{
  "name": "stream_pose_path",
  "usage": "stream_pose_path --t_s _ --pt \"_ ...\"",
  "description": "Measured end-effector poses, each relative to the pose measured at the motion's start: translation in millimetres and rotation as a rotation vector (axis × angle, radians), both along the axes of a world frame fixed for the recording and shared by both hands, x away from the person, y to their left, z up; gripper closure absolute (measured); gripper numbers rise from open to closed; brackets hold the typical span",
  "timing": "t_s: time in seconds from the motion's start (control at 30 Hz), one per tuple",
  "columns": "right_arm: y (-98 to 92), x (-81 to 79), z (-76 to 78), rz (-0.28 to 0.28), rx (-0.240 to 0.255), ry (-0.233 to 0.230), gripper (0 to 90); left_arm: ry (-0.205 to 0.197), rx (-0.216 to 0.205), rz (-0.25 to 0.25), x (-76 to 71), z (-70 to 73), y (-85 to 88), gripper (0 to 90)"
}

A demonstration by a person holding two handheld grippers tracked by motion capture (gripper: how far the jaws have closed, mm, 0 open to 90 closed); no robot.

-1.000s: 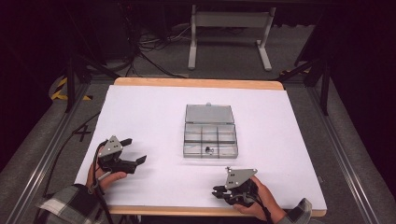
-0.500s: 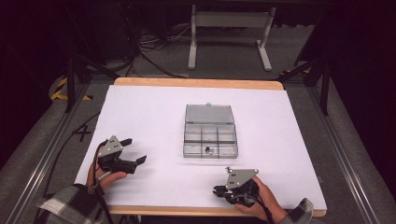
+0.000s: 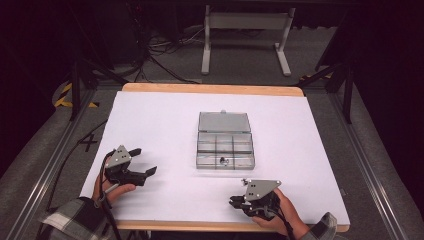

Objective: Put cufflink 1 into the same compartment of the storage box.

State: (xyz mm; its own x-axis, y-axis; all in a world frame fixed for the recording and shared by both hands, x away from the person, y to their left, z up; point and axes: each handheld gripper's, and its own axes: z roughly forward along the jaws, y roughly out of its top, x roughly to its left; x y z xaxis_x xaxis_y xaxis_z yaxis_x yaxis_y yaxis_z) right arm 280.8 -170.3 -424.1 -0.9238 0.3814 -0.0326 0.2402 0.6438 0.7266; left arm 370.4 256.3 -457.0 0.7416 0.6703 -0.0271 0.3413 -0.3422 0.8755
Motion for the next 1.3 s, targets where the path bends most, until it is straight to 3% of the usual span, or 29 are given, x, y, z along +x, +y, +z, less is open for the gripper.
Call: stream_pose_path --t_s 0.7,1.3 --pt "2.1 14.1 18.2 -0.031 0.033 -0.061 83.9 0.004 -0.003 0.003 0.4 -0.1 0.5 10.4" --pt "6.8 47.0 36.7 -0.078 0.071 -0.115 83.9 0.005 -0.005 0.0 0.5 -0.1 0.7 10.6"
